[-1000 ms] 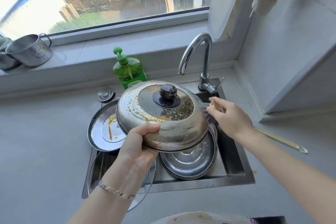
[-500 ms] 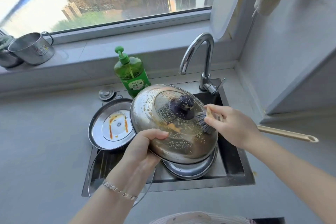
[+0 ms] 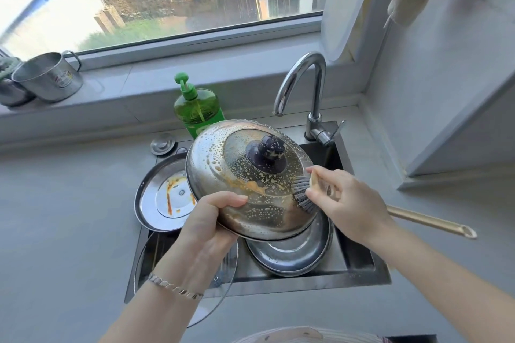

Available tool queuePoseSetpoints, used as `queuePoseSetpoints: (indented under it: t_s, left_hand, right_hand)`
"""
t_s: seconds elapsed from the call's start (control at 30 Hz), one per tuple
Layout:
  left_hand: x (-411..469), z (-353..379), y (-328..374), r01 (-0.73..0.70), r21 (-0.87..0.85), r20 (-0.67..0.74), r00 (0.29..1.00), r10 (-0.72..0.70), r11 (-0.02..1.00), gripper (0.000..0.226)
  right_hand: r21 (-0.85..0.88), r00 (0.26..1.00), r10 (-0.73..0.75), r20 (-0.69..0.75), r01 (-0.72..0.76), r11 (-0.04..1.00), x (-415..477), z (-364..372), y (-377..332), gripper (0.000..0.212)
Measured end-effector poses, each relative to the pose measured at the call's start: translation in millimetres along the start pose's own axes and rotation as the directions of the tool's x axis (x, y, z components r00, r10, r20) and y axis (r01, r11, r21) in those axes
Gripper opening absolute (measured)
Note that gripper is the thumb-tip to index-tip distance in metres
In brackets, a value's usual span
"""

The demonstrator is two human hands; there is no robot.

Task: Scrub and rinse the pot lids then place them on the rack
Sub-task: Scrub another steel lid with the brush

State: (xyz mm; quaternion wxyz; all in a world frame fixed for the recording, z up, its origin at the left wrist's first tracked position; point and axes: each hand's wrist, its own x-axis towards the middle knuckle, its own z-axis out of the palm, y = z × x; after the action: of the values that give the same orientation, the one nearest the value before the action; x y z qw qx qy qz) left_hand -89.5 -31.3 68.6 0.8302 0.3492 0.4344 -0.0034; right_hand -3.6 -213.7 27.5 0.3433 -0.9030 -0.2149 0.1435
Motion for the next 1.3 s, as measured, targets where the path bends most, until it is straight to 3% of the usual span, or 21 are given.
queuePoseSetpoints:
  t_s: [0.07,0.17,0.23,0.3,0.37,0.43,0.5,0.57,0.67,0.87,1.07,1.17,1.3]
  left_hand:
    - [0,-2,0,0.008,0.028,0.01,1.0,-0.008,1.0,0.037]
    - [-3,-3,0,0.021,0.063,0.026,0.999,-0.023,0.998,0.032]
    - [-5,-3,1,0.033,0.071,0.042,0.998,-0.036,0.997,0.027]
    - [-5,-1,4,0.037,0.087,0.033,0.999,-0.04,0.996,0.026]
    - [2,3,7,0.004,0.148,-0.01,1.0,-0.002,0.989,0.031]
    - [15,9,5,-0.032,0.237,-0.095,0.994,0.056,0.971,0.013]
    - [31,14,1,-0.061,0.301,-0.166,0.979,0.115,0.952,0.024]
    - [46,22,-5,-0.061,0.317,-0.177,0.976,0.123,0.946,0.039]
    - [63,38,-14,-0.022,0.309,-0.158,0.985,0.075,0.951,0.025]
    - [82,54,-28,0.043,0.31,-0.124,0.992,-0.005,0.95,0.022]
    - [87,56,-22,0.089,0.267,-0.069,0.995,-0.073,0.96,0.006]
    - [90,56,-14,0.123,0.25,-0.01,0.992,-0.125,0.96,0.007]
    - [97,49,-5,0.186,0.361,-0.019,0.981,-0.192,0.914,0.021]
  right_hand:
    - [0.017,1.0,-0.007,0.02,0.006,1.0,2,0,-2,0.027]
    - [0.109,0.959,0.281,0.024,-0.282,0.953,28,-2,37,0.024]
    - [0.131,0.903,0.415,0.112,-0.427,0.895,34,3,68,0.023]
    - [0.082,0.878,0.457,0.139,-0.47,0.879,28,13,86,0.024]
    - [0.162,0.872,0.483,0.076,-0.489,0.857,21,18,91,0.038]
    - [0.28,0.859,0.512,-0.013,-0.488,0.826,18,16,87,0.05]
    - [0.378,0.87,0.491,-0.048,-0.439,0.815,16,8,84,0.056]
    - [0.459,0.91,0.413,-0.035,-0.353,0.815,11,-1,71,0.035]
    - [0.496,0.973,0.224,0.05,-0.219,0.84,1,-1,46,0.03]
    - [0.28,0.983,0.086,0.165,-0.13,0.951,2,18,23,0.048]
    - [0.122,1.0,-0.012,0.008,0.011,0.992,8,23,15,0.037]
    - [0.078,0.997,0.025,-0.08,-0.019,0.997,23,25,18,0.035]
    - [0.161,0.958,0.278,-0.073,-0.264,0.951,54,35,45,0.018]
